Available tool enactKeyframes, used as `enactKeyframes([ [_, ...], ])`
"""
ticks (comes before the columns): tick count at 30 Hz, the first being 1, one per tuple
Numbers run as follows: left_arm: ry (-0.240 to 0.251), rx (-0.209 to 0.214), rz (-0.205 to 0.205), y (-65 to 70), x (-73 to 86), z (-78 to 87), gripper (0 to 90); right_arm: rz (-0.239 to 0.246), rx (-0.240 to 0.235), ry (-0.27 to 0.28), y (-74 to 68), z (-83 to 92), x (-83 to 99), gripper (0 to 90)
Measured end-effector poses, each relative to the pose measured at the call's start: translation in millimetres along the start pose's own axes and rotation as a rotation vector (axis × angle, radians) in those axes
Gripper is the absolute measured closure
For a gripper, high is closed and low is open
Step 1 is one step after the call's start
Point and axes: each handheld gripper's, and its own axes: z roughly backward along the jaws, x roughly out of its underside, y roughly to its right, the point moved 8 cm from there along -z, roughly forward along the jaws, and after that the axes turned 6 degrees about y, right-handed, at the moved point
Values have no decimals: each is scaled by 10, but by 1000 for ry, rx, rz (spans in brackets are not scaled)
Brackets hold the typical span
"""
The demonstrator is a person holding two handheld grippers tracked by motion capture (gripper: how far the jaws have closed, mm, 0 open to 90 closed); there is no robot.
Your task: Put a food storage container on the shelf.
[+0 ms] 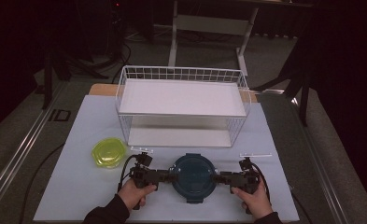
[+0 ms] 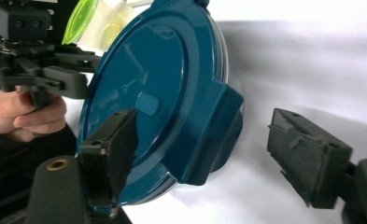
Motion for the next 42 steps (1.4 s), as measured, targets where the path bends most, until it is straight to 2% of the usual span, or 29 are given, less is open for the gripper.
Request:
enactKeyframes([
  [2,-2,4,15,-20,6,2,450,-15,-12,-9,2,-4,9,312],
  [4,-4,19,36,-32,7,6,458,-22,-7,-12,14,-8,12,354],
  [7,-9,22,52,-33,6,4,462,-42,-20,-23,17,-15,21,381],
  [9,-16,35,60,-38,10,-2,464,-73,-46,-28,12,-14,21,420],
  [11,-26,48,68,-43,15,-12,468,-89,-59,-39,18,-19,22,419],
  [14,-31,43,69,-41,11,-17,468,-156,-94,-57,41,-28,34,431],
  [16,-30,47,71,-43,12,-18,468,-223,-137,-69,60,-36,50,449],
  [20,-33,46,68,-40,10,-17,472,-265,-141,-75,96,-21,54,516],
  [24,-25,37,66,-22,23,3,486,-261,-118,-85,56,-4,45,530],
  [27,-11,33,61,8,46,39,505,-235,-99,-79,3,21,48,544],
  [29,-9,35,78,15,55,54,519,-219,-85,-77,-35,34,47,550],
  [32,-3,31,91,37,74,80,532,-198,-76,-72,-74,44,44,557],
  [42,8,-6,88,117,85,120,553,-160,-58,-70,-142,92,59,566],
])
